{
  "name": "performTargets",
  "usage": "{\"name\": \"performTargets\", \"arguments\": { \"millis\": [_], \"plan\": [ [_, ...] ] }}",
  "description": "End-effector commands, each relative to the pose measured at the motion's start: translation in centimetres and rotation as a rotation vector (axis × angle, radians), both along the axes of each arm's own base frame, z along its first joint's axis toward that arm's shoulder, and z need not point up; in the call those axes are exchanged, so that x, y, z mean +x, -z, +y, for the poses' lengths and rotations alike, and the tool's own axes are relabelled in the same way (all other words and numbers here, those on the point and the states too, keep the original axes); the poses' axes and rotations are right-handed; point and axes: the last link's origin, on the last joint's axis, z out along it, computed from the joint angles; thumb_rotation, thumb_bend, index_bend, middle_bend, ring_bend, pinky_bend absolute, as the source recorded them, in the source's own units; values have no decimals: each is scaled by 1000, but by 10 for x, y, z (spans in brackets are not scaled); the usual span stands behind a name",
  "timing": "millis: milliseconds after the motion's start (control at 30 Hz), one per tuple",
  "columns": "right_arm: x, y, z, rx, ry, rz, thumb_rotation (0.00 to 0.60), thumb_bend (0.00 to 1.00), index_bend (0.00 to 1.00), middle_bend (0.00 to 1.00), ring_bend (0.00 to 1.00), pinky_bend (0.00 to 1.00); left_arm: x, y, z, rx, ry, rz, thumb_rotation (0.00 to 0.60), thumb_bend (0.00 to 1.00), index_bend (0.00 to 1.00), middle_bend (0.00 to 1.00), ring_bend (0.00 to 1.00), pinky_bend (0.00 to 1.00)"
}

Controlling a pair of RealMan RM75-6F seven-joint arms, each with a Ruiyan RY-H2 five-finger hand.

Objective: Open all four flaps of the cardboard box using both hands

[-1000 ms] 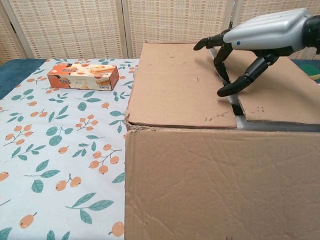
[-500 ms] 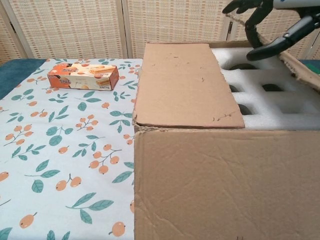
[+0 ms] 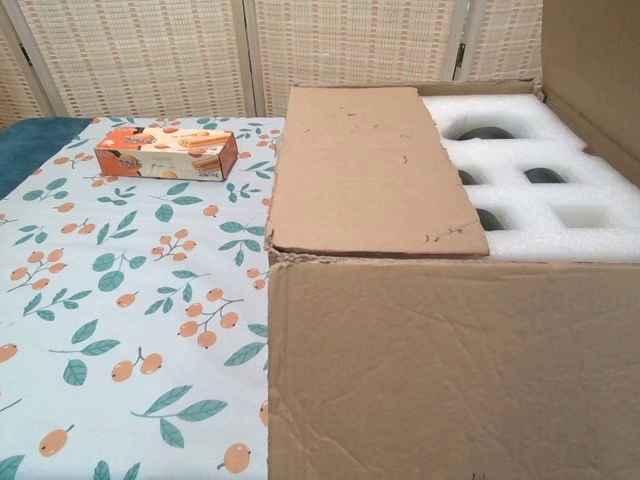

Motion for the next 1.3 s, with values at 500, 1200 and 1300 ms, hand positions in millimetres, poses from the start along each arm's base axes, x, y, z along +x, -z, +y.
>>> {"name": "performTargets", "arguments": {
  "millis": [500,1200,1300],
  "plan": [
    [-107,-16,58,-86,136,-124,172,204,554,0,0,0,6,7,2,3,31,31,600,348,35,17,0,0],
    [-120,-11,66,-344,27,-444,473,203,448,0,0,0,159,36,46,-288,538,-129,600,559,362,13,6,0],
    [-122,-21,67,-389,10,-483,513,203,447,0,0,0,181,38,61,-334,554,-108,600,622,399,12,0,0]
  ]
}}
